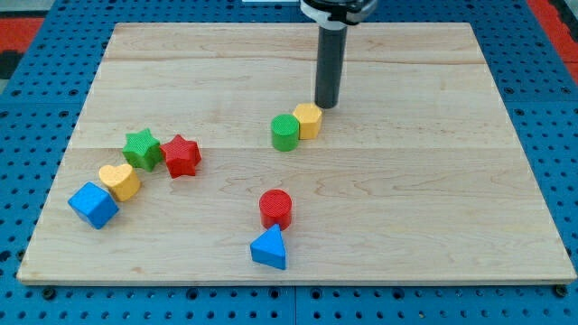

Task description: Point arm on top right side of yellow hexagon

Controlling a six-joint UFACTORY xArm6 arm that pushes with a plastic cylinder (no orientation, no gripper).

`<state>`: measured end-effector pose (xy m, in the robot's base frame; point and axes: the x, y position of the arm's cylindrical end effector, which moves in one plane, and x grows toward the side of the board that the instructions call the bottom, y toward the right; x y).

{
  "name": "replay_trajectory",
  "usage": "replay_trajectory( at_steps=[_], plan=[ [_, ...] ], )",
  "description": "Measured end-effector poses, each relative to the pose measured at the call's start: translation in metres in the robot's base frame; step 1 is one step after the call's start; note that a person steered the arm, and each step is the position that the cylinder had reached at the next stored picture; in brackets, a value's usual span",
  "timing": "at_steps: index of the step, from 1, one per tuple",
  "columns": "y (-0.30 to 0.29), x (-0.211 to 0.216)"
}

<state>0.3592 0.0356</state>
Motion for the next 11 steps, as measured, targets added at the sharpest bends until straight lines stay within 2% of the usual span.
replay_trajectory(
  at_steps=[1, 4, 5, 6, 7, 8, 9, 10, 11],
  plan=[
    [-0.05, 0.003],
    [-0.019, 0.095],
    [0.038, 0.102],
    [0.019, 0.112],
    [0.009, 0.112],
    [0.054, 0.097],
    [0.063, 0.069],
    [0.037, 0.049],
    [0.02, 0.049]
  ],
)
